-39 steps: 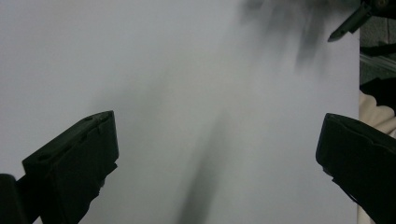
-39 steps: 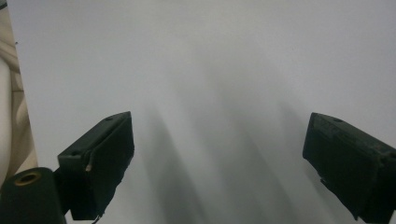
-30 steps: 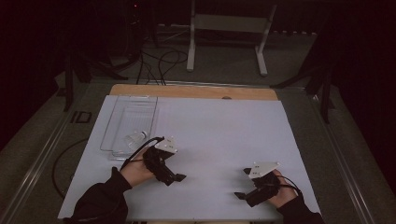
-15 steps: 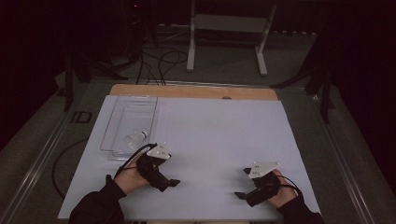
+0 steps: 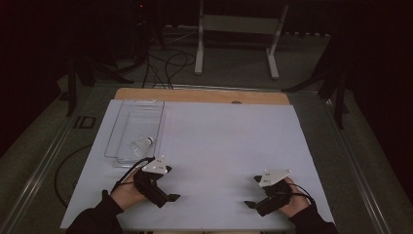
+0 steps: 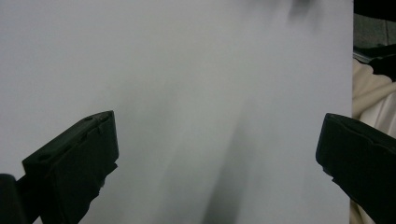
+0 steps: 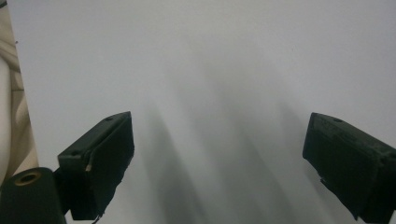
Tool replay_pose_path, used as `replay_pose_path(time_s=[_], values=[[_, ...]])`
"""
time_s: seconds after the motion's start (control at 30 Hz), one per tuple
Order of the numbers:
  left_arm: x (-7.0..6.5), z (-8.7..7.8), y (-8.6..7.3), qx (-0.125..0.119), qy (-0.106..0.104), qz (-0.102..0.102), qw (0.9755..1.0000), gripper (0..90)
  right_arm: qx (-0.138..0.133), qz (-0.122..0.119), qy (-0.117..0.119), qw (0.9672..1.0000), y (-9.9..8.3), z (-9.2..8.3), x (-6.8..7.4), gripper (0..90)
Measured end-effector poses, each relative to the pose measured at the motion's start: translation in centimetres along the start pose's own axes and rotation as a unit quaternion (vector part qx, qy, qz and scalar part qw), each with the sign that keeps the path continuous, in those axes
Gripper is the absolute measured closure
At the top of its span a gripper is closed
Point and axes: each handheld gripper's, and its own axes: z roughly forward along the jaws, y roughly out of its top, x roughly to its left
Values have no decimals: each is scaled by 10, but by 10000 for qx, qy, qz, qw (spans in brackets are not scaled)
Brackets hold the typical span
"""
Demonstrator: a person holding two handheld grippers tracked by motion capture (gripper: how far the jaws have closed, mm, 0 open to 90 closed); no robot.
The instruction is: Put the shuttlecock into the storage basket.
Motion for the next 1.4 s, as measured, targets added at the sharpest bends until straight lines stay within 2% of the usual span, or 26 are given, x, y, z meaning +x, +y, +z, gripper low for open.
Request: replay_pose_path(time_s=[0.17,0.33,0.5,0.57,0.87,0.93,1.2,1.4], values=[[1,-4,-9,-21,13,-82,10000,0,5,-2,1,10000,0,0,0,88],[2,-10,-20,-166,101,-208,9996,0,8,4,3,10000,0,0,0,87],[2,-9,-28,-118,63,-303,9995,0,16,5,11,10000,0,0,0,88],[2,-9,-32,-110,130,-318,9993,0,6,16,10,10000,0,0,0,88],[4,-13,-46,-310,224,-491,9981,1,12,67,-7,10000,-4,1,1,88],[4,-13,-48,-334,254,-484,9979,1,78,39,-73,9999,-4,1,2,88],[3,-17,-57,-427,469,-503,9967,1,50,3,-133,9999,-8,2,3,88],[5,-16,-61,-424,430,-575,9965,0,36,29,-153,9999,-10,3,2,88]])
